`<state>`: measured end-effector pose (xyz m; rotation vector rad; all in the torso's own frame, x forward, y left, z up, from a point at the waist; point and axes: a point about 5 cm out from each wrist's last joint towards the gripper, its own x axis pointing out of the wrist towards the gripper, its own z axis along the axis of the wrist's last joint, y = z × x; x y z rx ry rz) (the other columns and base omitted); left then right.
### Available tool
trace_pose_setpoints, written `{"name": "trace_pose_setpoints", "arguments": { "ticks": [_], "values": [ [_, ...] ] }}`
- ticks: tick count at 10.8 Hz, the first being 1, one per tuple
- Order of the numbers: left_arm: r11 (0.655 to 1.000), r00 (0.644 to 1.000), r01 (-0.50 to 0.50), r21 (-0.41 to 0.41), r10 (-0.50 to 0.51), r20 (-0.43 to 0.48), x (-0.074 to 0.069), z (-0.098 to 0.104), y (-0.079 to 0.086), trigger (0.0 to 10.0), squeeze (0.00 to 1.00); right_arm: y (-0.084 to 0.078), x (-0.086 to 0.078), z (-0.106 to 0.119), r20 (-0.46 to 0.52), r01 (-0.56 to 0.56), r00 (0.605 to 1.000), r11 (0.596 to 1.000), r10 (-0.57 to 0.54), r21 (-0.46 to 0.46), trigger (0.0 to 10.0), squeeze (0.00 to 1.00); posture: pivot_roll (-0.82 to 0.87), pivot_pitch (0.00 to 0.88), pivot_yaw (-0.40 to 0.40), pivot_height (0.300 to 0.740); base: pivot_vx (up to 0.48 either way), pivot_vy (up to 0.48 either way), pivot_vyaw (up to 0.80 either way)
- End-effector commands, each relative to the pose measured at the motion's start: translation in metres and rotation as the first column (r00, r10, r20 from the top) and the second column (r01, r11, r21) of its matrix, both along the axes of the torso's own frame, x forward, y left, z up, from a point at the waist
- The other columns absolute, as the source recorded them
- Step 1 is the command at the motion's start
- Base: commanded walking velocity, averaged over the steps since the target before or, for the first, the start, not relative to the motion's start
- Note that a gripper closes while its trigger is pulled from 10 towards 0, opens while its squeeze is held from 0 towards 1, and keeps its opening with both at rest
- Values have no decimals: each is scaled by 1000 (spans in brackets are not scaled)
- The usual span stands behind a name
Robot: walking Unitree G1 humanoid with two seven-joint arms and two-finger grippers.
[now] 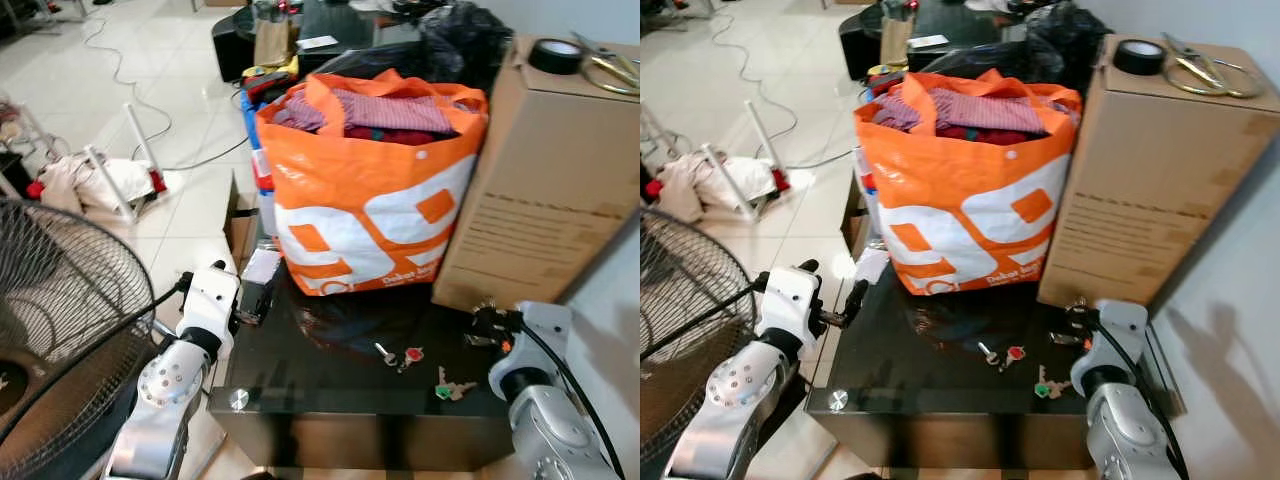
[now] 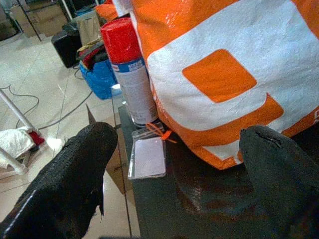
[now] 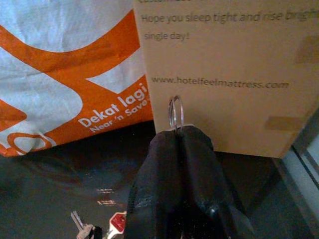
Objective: Hang keys on a hook
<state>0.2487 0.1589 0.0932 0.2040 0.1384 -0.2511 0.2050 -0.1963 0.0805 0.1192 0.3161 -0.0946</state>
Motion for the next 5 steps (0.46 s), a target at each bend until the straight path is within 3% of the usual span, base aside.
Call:
{"name": "trace_pose_setpoints", "arguments": {
  "ticks": [1,2,3,5],
  "values": [
    [1000,1000,-21,-8,21,5,4,4,6,10000,0,4,6,6,23,-15,1000,1000,15,-2,0,0,-129,0,58,740,0,0,0],
    [1000,1000,-23,-6,23,13,6,6,7,10000,0,5,8,6,25,-29,999,1000,29,-8,3255,0,-116,0,45,740,0,0,0],
    [999,999,-32,26,31,30,9,9,13,10000,0,14,17,3,30,-31,999,999,30,19,10000,0,-82,0,48,740,0,0,0],
    [999,999,-24,33,23,38,15,15,14,10000,0,18,23,4,40,-43,998,999,43,17,10000,0,-85,0,67,740,0,0,0]
  ]
}}
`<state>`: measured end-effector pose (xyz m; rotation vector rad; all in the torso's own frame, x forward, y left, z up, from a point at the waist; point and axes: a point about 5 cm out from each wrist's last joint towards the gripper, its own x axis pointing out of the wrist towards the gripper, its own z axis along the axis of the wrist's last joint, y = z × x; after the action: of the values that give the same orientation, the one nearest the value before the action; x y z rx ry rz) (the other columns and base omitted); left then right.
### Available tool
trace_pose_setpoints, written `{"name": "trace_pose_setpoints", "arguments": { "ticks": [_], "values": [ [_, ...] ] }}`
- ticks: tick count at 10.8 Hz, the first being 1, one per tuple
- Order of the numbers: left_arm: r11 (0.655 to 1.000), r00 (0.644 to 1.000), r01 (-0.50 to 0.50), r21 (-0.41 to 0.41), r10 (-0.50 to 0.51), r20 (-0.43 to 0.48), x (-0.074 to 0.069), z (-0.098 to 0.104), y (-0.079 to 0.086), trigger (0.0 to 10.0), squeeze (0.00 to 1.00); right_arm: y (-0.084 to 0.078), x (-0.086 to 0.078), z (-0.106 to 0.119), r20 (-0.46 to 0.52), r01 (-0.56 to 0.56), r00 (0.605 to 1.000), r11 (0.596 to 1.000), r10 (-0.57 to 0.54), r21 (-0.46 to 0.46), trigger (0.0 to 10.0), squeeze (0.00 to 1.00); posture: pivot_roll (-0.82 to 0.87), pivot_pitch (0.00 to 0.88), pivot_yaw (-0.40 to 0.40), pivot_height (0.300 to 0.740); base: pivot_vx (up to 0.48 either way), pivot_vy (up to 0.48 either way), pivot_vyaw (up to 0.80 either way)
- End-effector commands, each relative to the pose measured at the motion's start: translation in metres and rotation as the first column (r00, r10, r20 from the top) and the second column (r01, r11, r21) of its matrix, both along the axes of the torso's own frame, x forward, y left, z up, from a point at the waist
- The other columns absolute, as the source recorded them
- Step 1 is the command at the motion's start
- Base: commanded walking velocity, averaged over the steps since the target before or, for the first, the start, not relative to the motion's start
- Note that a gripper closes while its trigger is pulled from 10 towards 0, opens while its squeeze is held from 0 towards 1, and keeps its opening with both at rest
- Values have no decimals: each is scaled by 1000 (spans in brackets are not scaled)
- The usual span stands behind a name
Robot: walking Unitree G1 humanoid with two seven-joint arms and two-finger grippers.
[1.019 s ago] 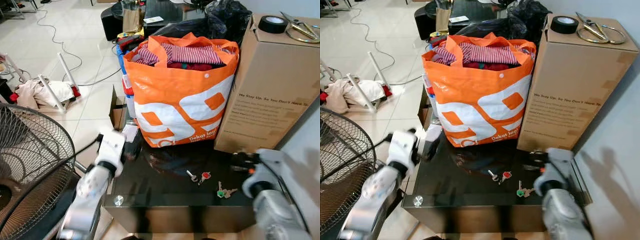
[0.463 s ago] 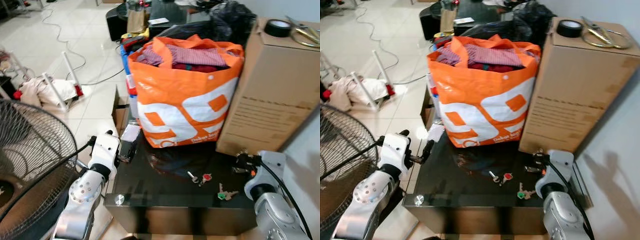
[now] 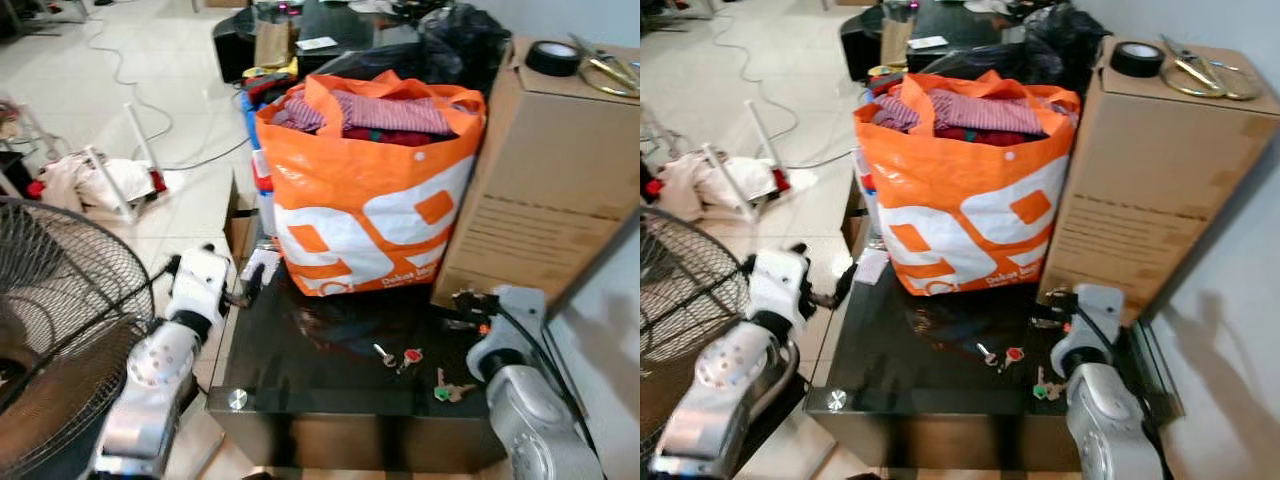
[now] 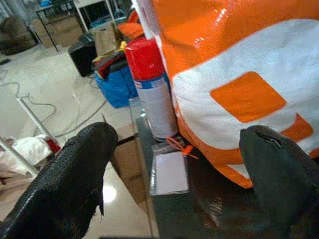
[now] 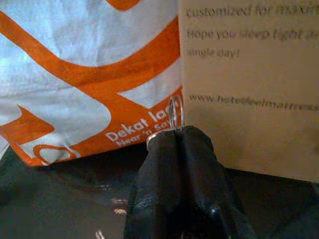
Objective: Hang keys on a hook
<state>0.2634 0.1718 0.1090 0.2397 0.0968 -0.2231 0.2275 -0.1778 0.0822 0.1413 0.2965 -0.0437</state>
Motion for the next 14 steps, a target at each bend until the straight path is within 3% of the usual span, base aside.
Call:
{"name": "trace_pose_setpoints", "arguments": {
  "ticks": [1,3,5,7,10,14],
  "values": [
    [1000,1000,-1,3,1,-11,1,2,3,10000,0,-4,2,9,29,8,1000,1000,-8,-6,10000,0,-82,0,63,740,0,0,0],
    [1000,1000,-7,-2,7,-6,4,3,3,10000,0,-9,4,6,17,18,1000,1000,-18,-21,10000,0,-69,0,62,740,0,0,0],
    [1000,1000,-5,-9,5,-6,15,6,4,10000,0,-11,13,14,57,36,998,998,-33,-47,10000,0,-125,0,118,740,0,0,0],
    [1000,1000,12,-12,-12,-19,19,3,-1,10000,0,-13,12,14,58,54,997,997,-51,-47,10000,0,-150,0,134,740,0,0,0],
    [1000,1000,16,-23,-16,-8,20,5,-9,10000,0,-15,4,11,36,66,997,996,-64,-53,10000,0,-135,0,96,740,-165,0,0],
    [1000,1000,-3,-19,3,-6,19,5,-7,10000,0,-14,14,17,57,43,998,998,-40,-55,10000,0,-88,0,62,740,-250,0,0]
  ]
}}
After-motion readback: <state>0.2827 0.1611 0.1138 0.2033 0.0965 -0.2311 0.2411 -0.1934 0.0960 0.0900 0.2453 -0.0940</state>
